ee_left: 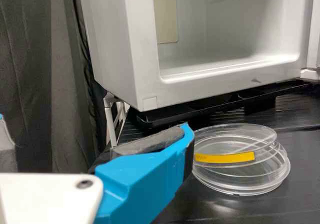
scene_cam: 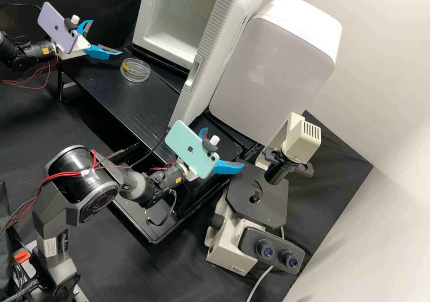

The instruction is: Place the petri dish in the incubator

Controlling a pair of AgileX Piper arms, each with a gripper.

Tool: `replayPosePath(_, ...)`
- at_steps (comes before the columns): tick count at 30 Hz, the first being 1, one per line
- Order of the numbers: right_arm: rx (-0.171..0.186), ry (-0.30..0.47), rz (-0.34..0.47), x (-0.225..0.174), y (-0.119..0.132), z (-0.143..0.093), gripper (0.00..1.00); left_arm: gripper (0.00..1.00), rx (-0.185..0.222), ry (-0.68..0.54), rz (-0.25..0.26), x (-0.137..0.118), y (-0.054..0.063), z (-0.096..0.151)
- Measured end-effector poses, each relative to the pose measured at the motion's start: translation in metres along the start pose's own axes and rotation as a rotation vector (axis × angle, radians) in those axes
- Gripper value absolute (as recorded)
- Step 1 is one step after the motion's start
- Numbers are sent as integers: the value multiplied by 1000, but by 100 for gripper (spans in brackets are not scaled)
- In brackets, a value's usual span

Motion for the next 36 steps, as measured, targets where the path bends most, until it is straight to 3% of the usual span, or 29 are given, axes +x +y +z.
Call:
replayPosePath(9, 0, 0, 0, 0, 0, 0, 100, 100, 2, 0, 0, 0, 0, 0)
replayPosePath(17, 0, 0, 0, 0, 0, 0, 100, 100, 90, 92, 2, 6, 0, -6)
replayPosePath(26, 0, 0, 0, 0, 0, 0, 100, 100, 99, 94, 3, 6, 0, 0)
replayPosePath(36, 0, 0, 0, 0, 0, 0, 100, 100, 62, 86, -4, 5, -2, 1)
